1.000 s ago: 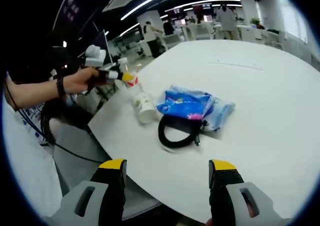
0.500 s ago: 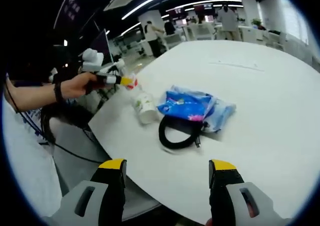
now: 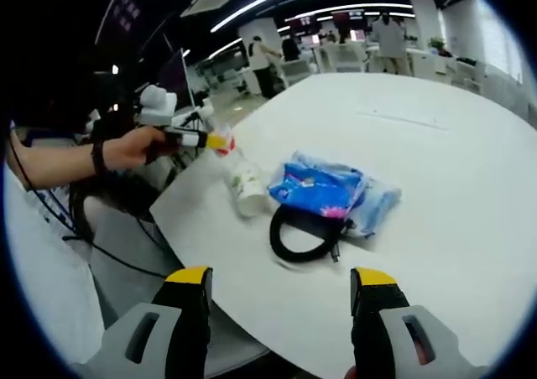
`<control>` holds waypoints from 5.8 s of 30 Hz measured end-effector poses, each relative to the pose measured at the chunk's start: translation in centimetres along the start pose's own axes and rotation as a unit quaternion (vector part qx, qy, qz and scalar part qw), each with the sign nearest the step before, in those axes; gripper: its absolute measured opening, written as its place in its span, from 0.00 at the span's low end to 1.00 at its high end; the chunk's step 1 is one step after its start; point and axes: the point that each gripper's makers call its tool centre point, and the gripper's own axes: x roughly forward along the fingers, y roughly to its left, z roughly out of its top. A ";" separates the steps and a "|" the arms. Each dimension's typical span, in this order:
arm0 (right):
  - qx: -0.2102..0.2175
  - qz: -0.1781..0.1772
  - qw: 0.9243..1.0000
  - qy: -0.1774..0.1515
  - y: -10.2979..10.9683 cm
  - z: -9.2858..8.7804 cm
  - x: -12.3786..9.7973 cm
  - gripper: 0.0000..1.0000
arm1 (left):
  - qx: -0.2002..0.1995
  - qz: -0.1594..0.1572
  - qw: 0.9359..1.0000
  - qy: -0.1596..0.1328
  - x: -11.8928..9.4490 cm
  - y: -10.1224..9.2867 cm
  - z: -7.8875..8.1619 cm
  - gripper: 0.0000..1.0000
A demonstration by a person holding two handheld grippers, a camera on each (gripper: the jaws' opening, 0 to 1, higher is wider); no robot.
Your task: Arrange the tabletop items into an orderly group along one side of the table until the central work area is clear of visible clutter.
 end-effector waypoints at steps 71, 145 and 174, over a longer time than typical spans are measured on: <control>0.022 -0.011 1.000 -0.003 -0.3 -1.3 -0.1 0.68 | -0.095 0.015 0.989 -0.114 -4.3 0.1 5.8 0.21; 0.030 -0.014 0.999 -0.004 -0.5 -1.9 0.0 0.68 | -0.099 0.011 0.986 -0.133 -4.3 -1.1 6.5 0.25; 0.031 -0.010 0.999 -0.010 -0.1 -1.3 0.3 0.69 | 0.092 -0.165 0.975 -0.120 -4.6 -2.4 6.1 0.20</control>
